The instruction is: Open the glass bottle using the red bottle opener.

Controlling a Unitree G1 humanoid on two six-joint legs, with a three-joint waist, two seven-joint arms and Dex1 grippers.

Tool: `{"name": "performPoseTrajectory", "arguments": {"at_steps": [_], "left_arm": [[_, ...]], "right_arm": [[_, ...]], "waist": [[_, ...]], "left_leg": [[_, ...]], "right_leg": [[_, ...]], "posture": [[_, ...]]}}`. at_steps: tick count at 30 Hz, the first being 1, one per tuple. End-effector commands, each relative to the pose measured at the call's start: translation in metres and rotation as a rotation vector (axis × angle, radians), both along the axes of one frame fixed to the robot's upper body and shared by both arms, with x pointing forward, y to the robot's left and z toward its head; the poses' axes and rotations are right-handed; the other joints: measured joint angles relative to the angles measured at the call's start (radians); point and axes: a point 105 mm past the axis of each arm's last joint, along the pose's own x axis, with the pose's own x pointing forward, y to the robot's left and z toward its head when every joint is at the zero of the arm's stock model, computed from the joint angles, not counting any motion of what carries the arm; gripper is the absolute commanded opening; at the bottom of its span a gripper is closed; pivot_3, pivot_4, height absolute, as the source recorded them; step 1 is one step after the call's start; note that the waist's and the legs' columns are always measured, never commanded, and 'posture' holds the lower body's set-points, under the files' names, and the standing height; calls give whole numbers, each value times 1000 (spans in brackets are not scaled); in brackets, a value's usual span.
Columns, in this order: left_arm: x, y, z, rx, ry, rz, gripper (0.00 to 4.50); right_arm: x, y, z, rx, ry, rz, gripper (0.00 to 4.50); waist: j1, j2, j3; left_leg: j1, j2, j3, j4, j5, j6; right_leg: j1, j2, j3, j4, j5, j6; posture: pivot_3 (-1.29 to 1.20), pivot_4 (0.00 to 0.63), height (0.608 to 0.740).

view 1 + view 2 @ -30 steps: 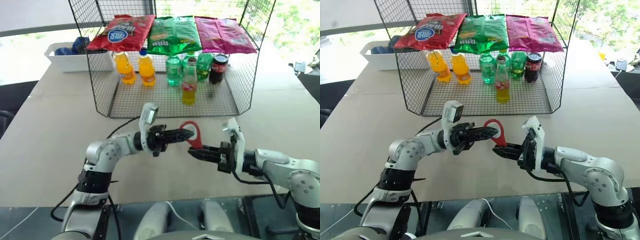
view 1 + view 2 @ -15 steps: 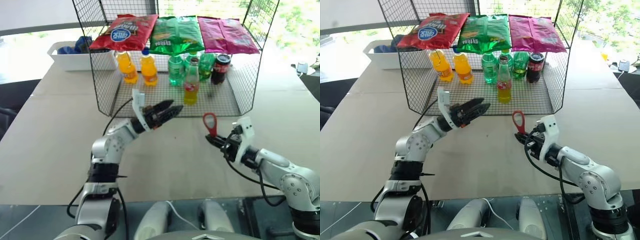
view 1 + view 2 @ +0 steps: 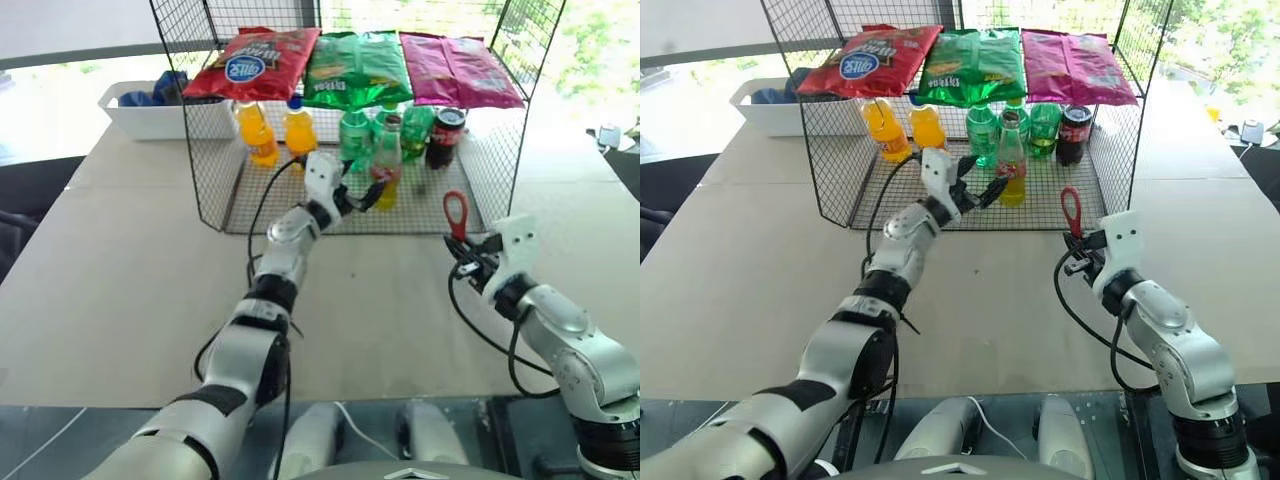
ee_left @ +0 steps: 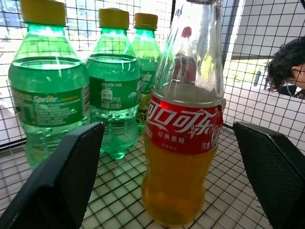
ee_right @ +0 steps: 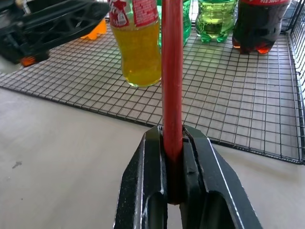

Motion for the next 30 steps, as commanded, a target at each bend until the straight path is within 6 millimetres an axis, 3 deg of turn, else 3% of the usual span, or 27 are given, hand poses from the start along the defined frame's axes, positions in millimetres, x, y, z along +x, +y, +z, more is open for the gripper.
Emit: {"name": "performPoseTrajectory", "arguments": {"at_steps": [1, 22, 30], "left_arm": [[4, -8, 8, 50, -51, 25, 4458], [22, -49, 25, 93, 14, 182, 4458], [26, -50, 25, 126, 23, 270, 4458]], "right_arm": [[-5, 5, 16, 2, -79, 3, 0], [-11, 9, 23, -20, -124, -37, 0], [-4, -2, 62, -133, -347, -199, 0]], "waist": [[-4, 0, 0], [-4, 0, 0], [-3, 0, 0]], "left_leg": [[0, 0, 0, 0, 0, 0], [0, 0, 0, 0, 0, 0], [0, 0, 0, 1, 0, 0]], "right_leg": [[0, 0, 0, 0, 0, 0], [0, 2, 0, 1, 0, 0], [-1, 2, 0, 2, 0, 0]], "posture": [[0, 150, 740], [0, 150, 740], [0, 150, 740]]}}
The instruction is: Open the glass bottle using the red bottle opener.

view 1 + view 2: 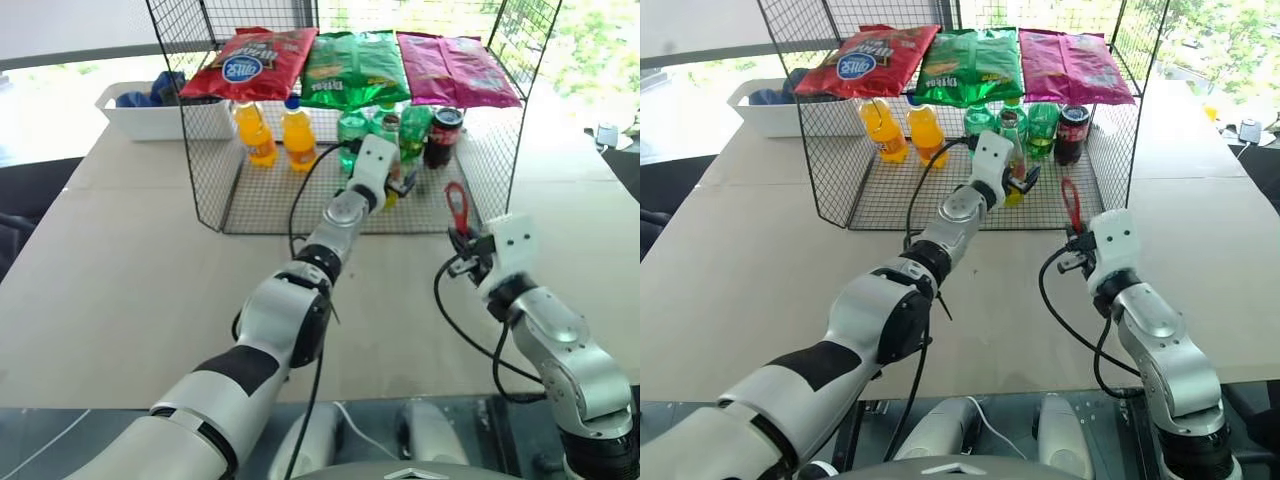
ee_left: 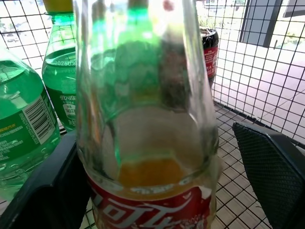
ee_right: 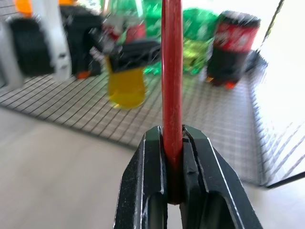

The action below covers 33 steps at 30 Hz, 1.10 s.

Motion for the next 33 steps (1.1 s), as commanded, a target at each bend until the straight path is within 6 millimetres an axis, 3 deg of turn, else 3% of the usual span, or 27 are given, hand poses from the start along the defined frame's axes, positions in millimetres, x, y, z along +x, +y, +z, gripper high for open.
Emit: {"name": "performPoseTrajectory", "arguments": {"at_steps": [1, 6, 10, 19, 24, 27, 33], "left_arm": [[3, -3, 15, 15, -40, 42, 4458], [5, -1, 14, 17, -33, 77, 4458], [5, -2, 15, 2, -29, 74, 2750], [1, 2, 13, -28, -34, -28, 2787], [-6, 2, 19, -16, -50, -180, 2787], [-16, 5, 23, 7, -94, -303, 2787], [-57, 34, 18, 83, -136, -499, 2787]], "right_arm": [[-3, 0, 32, -17, -155, -46, 0], [-1, 1, 43, -18, -229, -83, 0], [-1, 0, 52, -29, -293, -117, 0], [2, -3, 51, -39, -307, -135, 0], [3, -5, 49, -40, -309, -139, 0], [6, -6, 48, -36, -310, -136, 0], [12, -8, 49, -39, -318, -129, 0]], "waist": [[0, 0, 0], [-1, 0, 0], [-3, 0, 0], [-5, 0, 0], [-19, 0, 0], [-23, 0, 0], [-46, 0, 0]], "left_leg": [[0, 0, 0, 0, 0, 0], [0, 0, 0, 0, 0, 0], [0, 0, 0, 0, 0, 0], [0, 0, 0, 0, 0, 0], [0, 0, 0, 0, 0, 0], [0, 0, 0, 0, 0, 0], [0, 1, 1, -1, 0, 0]], "right_leg": [[0, 0, 0, 0, 0, 0], [0, 0, 0, 0, 0, 0], [0, 0, 0, 0, 0, 0], [0, 0, 0, 1, 0, 0], [0, 0, 0, 1, 0, 0], [0, 0, 0, 1, 0, 0], [-2, 0, 2, 3, 0, 0]], "posture": [[0, 150, 740], [0, 150, 740], [0, 150, 740], [0, 150, 740], [0, 150, 740], [0, 150, 740], [0, 150, 740]]}}
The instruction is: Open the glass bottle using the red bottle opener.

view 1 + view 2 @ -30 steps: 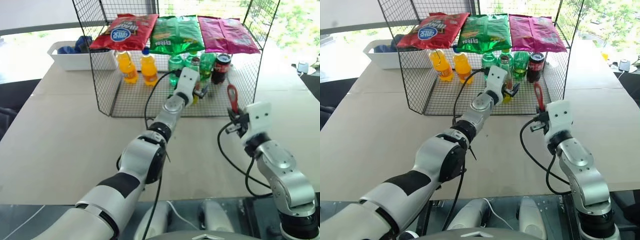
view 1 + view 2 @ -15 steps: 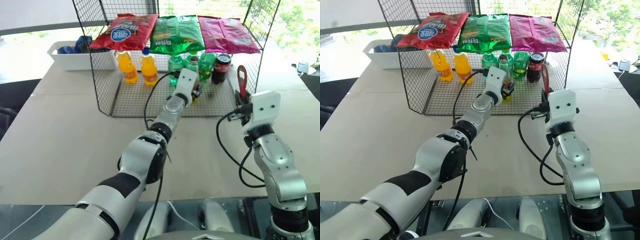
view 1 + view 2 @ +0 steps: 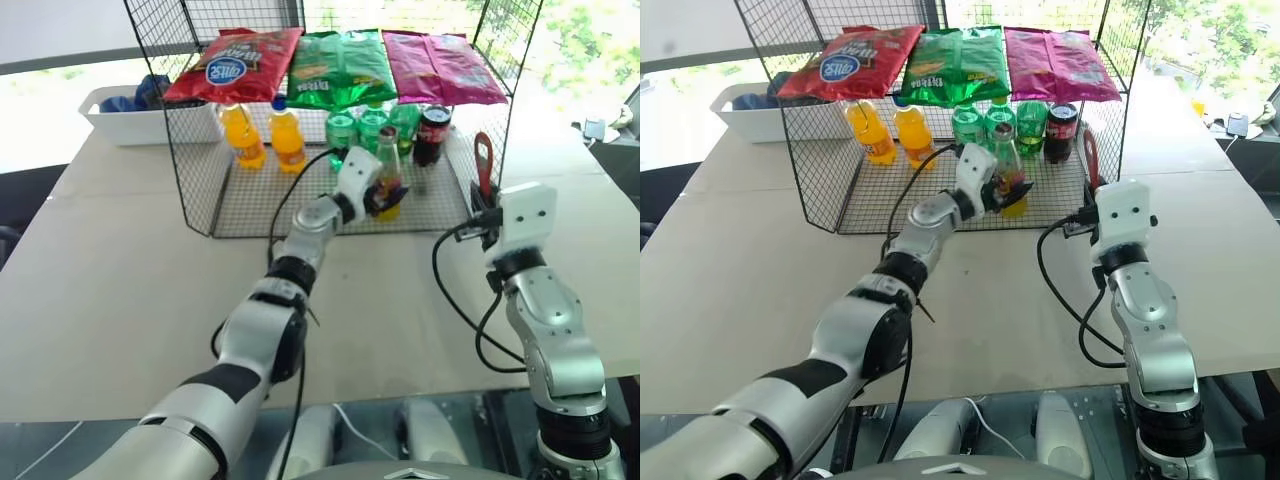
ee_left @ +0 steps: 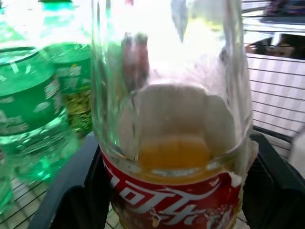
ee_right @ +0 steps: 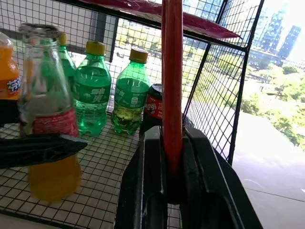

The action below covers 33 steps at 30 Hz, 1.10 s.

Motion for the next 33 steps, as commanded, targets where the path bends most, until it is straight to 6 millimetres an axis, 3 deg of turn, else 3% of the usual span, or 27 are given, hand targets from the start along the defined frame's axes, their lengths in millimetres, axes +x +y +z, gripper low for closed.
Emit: {"name": "performPoseTrajectory", "arguments": {"at_steps": [1, 5, 13, 22, 23, 25, 30, 33], "left_arm": [[-25, 7, 30, 9, -88, -103, 2787], [-46, 29, 26, 71, -89, -86, 2787], [-86, 52, 16, 85, -19, -109, 2787], [-97, 58, 2, 98, 24, -108, 2787], [-96, 59, 1, 93, 20, -98, 3790], [-95, 61, 1, 76, 19, -81, 4482], [-90, 65, 5, 5, 15, -37, 4482], [-94, 67, 19, -80, -23, -44, 4482]], "right_arm": [[-1, -4, 16, -2, -75, 3, 0], [1, -7, 17, -4, -79, 3, 0], [3, -2, 13, 10, -73, 23, 0], [6, 2, 12, 11, -72, 43, 0], [6, 1, 12, 10, -72, 43, 0], [7, 1, 13, 9, -72, 41, 0], [8, 1, 12, 9, -71, 41, 0], [8, 2, 10, 8, -66, 46, 0]], "waist": [[-6, 0, 0], [-6, 0, 0], [0, 0, 0], [3, 0, 0], [5, 0, 0], [6, 1, 0], [9, 1, 0], [11, 1, 0]], "left_leg": [[0, 0, 0, 0, 0, 0], [1, 0, 1, 0, 0, 0], [1, 1, 1, 1, 0, 0], [2, 1, 2, 1, 0, 0], [2, 1, 2, 1, 0, 0], [2, 1, 2, 1, 0, 0], [2, 1, 2, 1, 0, 0], [2, 1, 3, 1, 0, 0]], "right_leg": [[0, 0, 1, 0, 0, 0], [0, 0, 2, 0, 0, 0], [0, 1, 2, 0, 0, 0], [0, 1, 3, 0, 0, 0], [0, 1, 3, 0, 0, 0], [0, 1, 3, 0, 0, 0], [1, 1, 3, 0, 0, 0], [0, 1, 4, 0, 0, 0]], "posture": [[0, 150, 740], [0, 150, 740], [0, 150, 740], [0, 150, 740], [0, 150, 740], [0, 150, 740], [0, 150, 740], [0, 150, 740]]}}
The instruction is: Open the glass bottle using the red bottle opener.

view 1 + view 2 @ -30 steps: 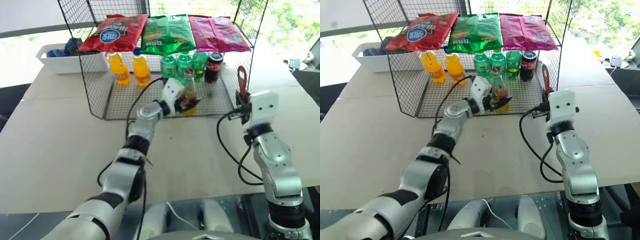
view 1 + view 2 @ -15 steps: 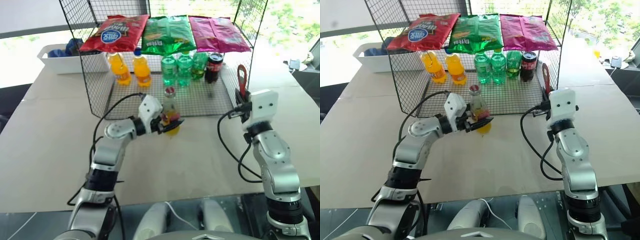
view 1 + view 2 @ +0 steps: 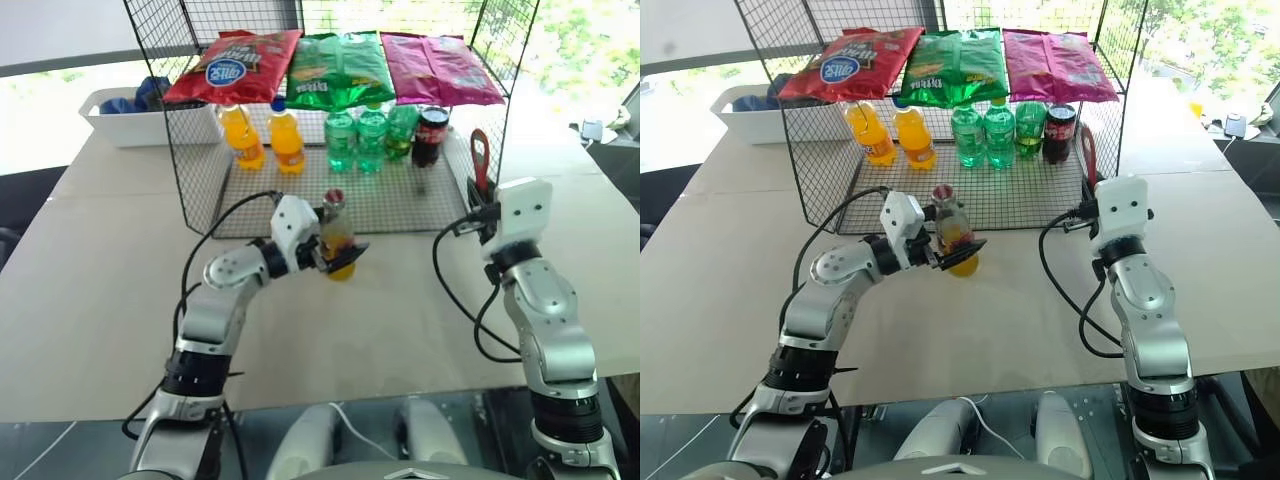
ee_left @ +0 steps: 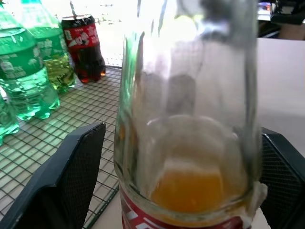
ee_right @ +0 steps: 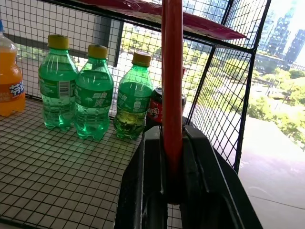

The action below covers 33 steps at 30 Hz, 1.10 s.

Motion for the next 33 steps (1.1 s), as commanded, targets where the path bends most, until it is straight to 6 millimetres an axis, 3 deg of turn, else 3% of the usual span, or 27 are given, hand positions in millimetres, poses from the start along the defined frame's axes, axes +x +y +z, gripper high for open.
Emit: {"name": "performPoseTrajectory", "arguments": {"at_steps": [1, 4, 12, 24, 25, 27, 31, 33], "left_arm": [[-5, 5, 28, -125, -97, 4, 4482], [-5, 8, 40, -184, -139, 19, 4482], [-26, 6, 44, -236, -123, -67, 4482], [-25, 5, 31, -179, -122, -76, 4482], [-25, 5, 30, -181, -121, -73, 3940], [-23, 5, 28, -183, -121, -69, 3379], [-22, 3, 20, -150, -112, -76, 1747], [-22, 2, 17, -144, -109, -77, 1573]], "right_arm": [[-3, 2, 13, 3, -61, 15, 0], [-1, 2, 12, 3, -57, 19, 0], [2, 7, 11, 0, -57, 50, 0], [5, 9, 13, -13, -56, 78, 0], [5, 9, 13, -15, -57, 79, 0], [5, 10, 14, -18, -60, 83, 0], [5, 15, 15, -35, -61, 107, 0], [4, 19, 14, -43, -60, 120, 0]], "waist": [[1, 0, 0], [6, 0, 0], [7, 0, 0], [9, 0, 0], [9, 0, 0], [9, 0, 0], [10, 0, 0], [11, 0, 0]], "left_leg": [[0, 0, 0, 0, 0, 0], [0, 0, 0, 0, 0, 0], [0, 0, 1, 0, 0, 0], [1, 1, 1, 0, 0, 0], [1, 1, 1, 0, 0, 0], [1, 1, 1, 0, 0, 0], [1, 1, 1, 0, 0, 0], [1, 1, 1, -1, 0, 0]], "right_leg": [[0, 0, 0, 0, 0, 0], [0, 0, 0, 0, 0, 0], [0, 0, 1, 0, 0, 0], [0, 1, 1, 0, 0, 0], [0, 1, 1, 0, 0, 0], [0, 1, 1, 0, 0, 0], [0, 1, 1, 0, 0, 0], [1, 0, 1, 0, 0, 0]], "posture": [[0, 150, 740], [0, 150, 740], [0, 150, 740], [0, 150, 740], [0, 150, 740], [0, 150, 740], [0, 150, 740], [0, 150, 740]]}}
